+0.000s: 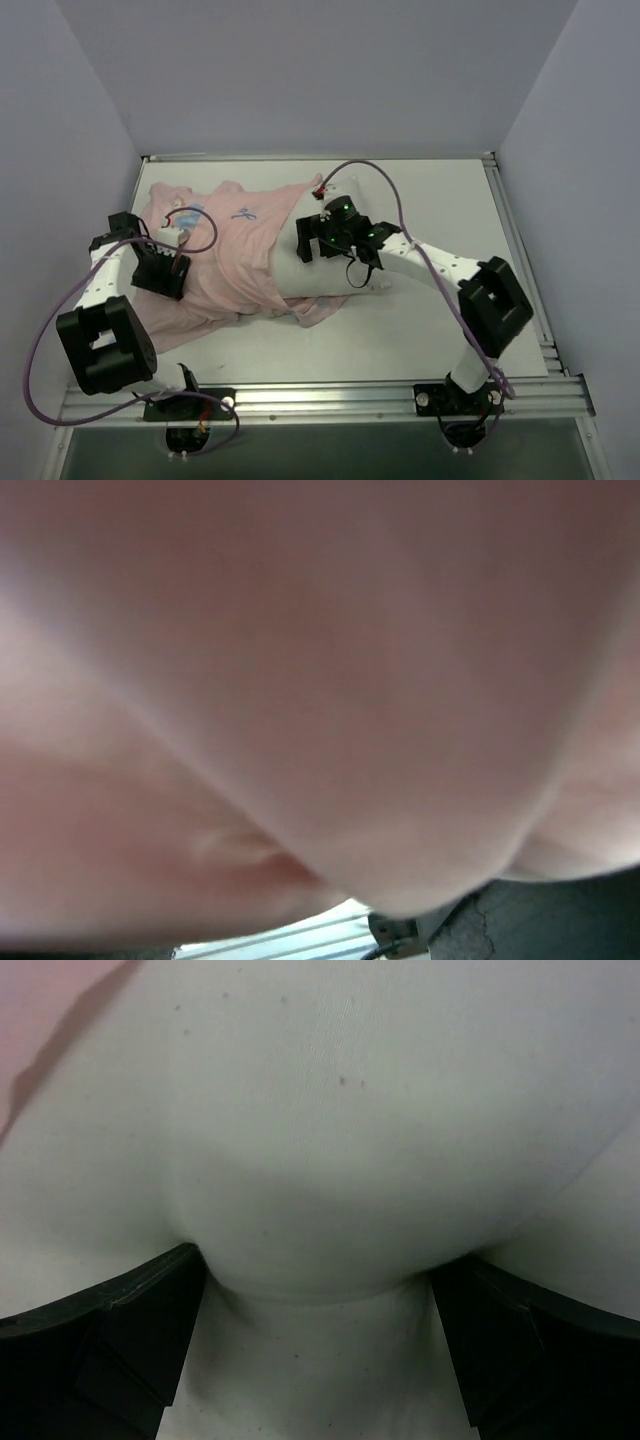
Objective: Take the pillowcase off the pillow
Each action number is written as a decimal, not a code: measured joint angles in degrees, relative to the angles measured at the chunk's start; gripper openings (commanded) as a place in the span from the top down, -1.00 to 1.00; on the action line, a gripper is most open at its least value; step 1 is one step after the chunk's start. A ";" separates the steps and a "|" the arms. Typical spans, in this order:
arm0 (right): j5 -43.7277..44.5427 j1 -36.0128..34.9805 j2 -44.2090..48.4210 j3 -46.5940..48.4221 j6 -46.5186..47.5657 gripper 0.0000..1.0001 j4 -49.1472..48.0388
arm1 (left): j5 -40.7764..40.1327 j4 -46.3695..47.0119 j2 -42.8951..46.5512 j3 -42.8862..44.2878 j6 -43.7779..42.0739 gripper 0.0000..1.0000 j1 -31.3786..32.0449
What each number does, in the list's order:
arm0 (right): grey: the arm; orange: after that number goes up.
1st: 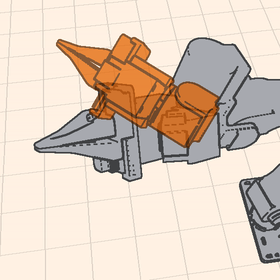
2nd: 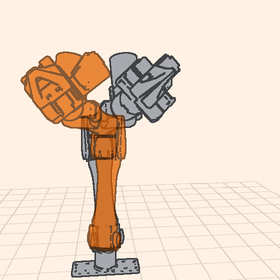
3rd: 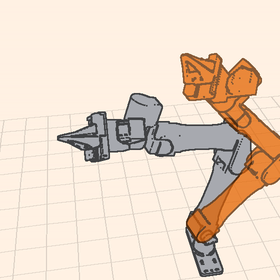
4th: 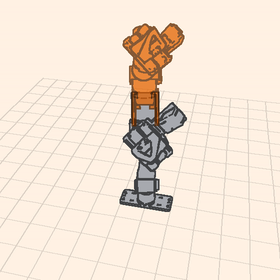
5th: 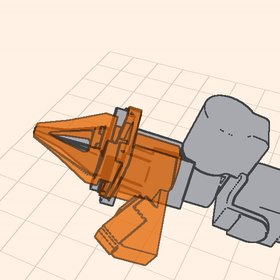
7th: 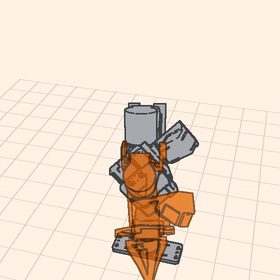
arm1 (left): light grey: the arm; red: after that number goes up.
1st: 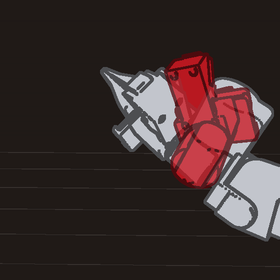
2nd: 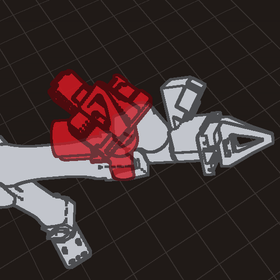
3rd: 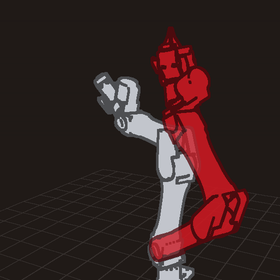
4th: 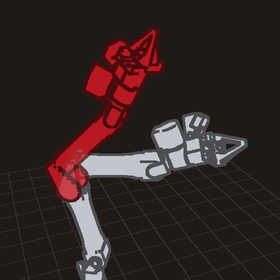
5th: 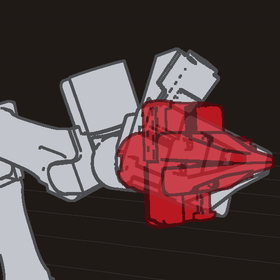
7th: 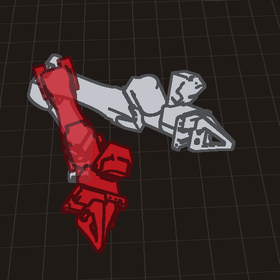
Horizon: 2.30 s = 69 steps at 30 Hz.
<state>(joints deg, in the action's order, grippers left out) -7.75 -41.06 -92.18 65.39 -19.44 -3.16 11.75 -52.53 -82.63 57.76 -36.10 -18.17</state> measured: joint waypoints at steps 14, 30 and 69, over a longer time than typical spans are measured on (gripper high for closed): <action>-3.61 1.92 -21.46 24.39 4.22 1.00 10.47 | 3.37 1.33 -3.19 14.45 3.58 -0.88 -2.32; -21.33 2.10 -21.73 22.51 -23.63 1.00 -9.92 | 13.97 -12.28 15.32 10.88 1.40 -0.88 12.26; -20.76 2.56 -23.02 21.20 -30.45 1.00 -14.21 | -8.96 2.19 7.54 3.67 13.62 -0.58 30.77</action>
<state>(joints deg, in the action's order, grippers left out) -28.51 -38.50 -115.20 86.59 -49.89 -17.37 2.79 -50.35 -75.09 61.43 -22.48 12.60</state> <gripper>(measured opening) 0.154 0.930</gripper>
